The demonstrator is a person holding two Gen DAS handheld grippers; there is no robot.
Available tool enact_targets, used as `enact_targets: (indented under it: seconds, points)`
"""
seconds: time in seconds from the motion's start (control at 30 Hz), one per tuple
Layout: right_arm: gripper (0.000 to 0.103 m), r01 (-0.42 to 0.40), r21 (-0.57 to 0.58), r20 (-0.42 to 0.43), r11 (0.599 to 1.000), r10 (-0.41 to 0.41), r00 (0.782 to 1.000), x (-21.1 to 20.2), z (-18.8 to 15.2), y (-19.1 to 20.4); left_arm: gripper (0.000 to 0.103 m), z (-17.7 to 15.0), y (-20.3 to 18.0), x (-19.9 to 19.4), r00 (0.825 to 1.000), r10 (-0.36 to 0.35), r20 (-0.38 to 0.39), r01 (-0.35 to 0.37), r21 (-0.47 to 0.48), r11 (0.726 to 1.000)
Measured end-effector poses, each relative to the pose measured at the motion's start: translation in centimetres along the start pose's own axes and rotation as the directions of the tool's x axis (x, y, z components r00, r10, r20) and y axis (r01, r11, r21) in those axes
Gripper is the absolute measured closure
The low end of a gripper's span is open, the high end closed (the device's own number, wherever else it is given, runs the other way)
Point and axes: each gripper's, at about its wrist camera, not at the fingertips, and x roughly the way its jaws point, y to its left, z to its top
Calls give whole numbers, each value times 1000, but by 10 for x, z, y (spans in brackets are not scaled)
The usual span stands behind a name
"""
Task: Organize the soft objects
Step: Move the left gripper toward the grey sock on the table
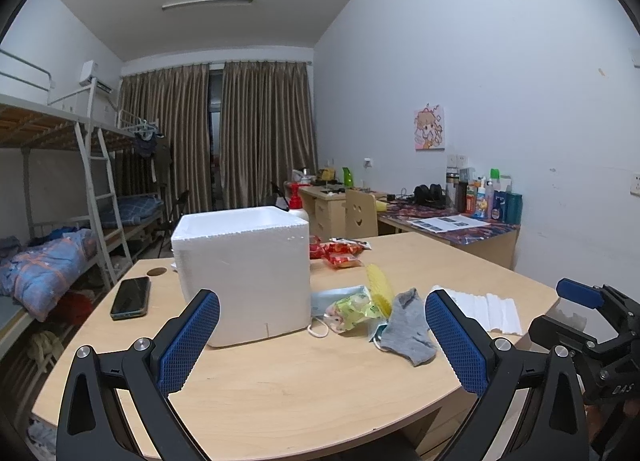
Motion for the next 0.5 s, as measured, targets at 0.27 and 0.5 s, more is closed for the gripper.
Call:
enact_targets:
  seconds: [0.27,0.5]
  points:
    - [0,6,9,-24,1000,-6,1000,10,-2,-7,0,-3,-4,13,999,-32,-33,32,2,999]
    - [0,17,23,-51,1000,-16,999,23,-5,-18,0,-6,-11,30,996,-71,-59,72,8,997]
